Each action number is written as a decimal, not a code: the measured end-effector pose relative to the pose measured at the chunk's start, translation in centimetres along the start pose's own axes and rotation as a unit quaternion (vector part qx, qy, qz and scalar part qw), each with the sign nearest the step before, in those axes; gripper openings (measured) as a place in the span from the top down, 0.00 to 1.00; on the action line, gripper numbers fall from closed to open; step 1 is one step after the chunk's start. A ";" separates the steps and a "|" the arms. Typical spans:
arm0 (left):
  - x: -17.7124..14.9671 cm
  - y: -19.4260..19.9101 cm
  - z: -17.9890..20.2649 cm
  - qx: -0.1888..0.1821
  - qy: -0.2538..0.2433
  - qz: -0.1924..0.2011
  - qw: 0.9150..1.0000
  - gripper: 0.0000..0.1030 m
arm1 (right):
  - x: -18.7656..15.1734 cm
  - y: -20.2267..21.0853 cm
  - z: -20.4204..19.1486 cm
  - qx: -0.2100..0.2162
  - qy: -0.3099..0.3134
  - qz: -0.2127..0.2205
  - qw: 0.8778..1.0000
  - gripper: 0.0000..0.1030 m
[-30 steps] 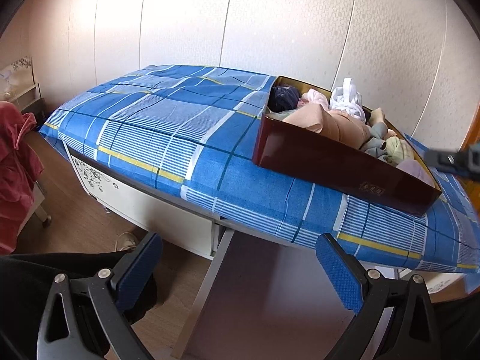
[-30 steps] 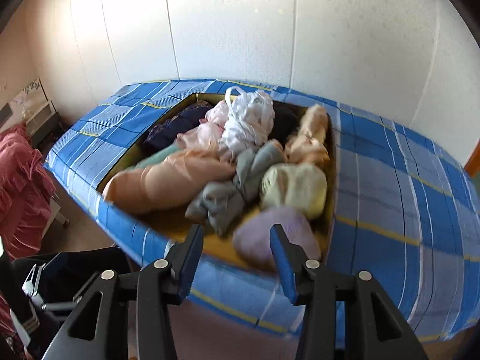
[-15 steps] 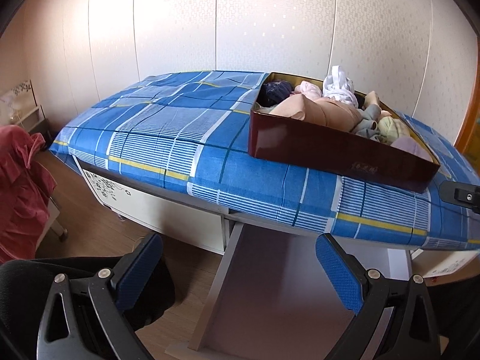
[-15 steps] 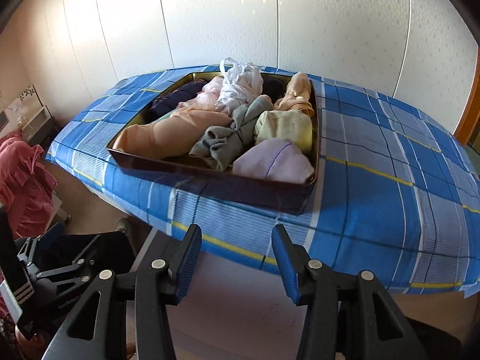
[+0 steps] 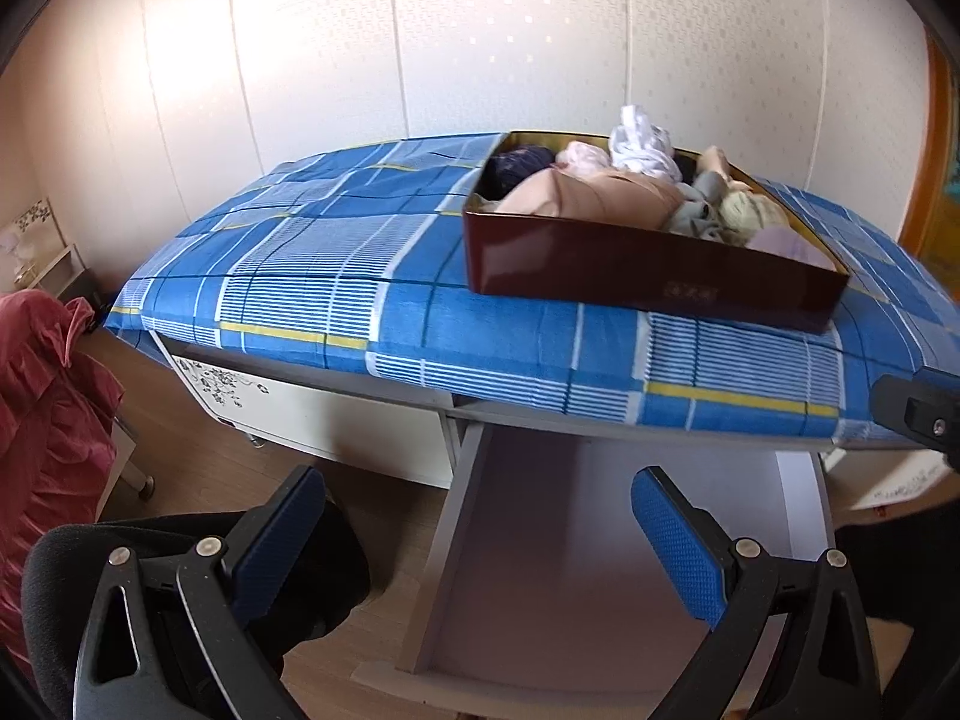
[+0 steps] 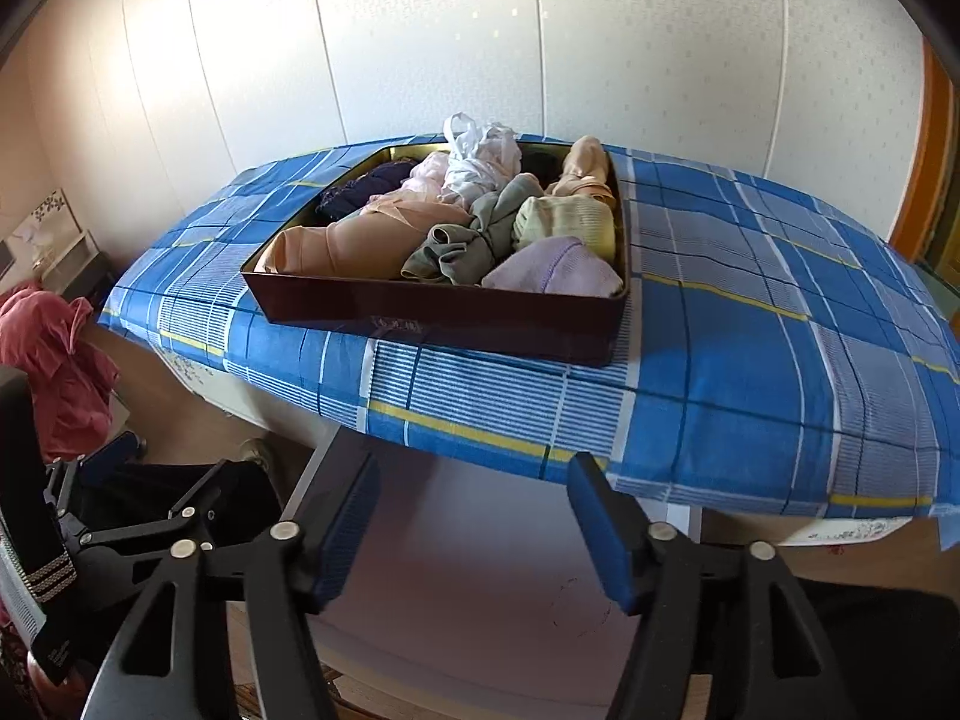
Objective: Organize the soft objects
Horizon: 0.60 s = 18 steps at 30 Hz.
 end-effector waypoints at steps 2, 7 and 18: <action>-0.2 0.4 0.3 0.001 -0.005 0.004 1.000 0.00 | -0.5 0.2 -0.2 -0.001 -0.001 0.003 1.000 0.35; -0.5 1.0 0.7 0.007 -0.014 0.011 1.000 0.00 | -1.8 -0.1 -0.1 -0.014 -0.005 0.002 1.000 0.35; -1.8 3.4 1.6 -0.003 -0.020 0.004 1.000 0.00 | -4.9 1.4 0.9 -0.068 -0.027 0.012 0.997 0.35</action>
Point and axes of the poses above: each gripper's, at about its wrist camera, not at the fingertips, and y roughly against the way its jaws point, z to its right, x to its top, the point moved 9 cm from there along -y, roughly the way its jaws point, and after that the axes turned 8 degrees about -z, right-handed, at the moved point
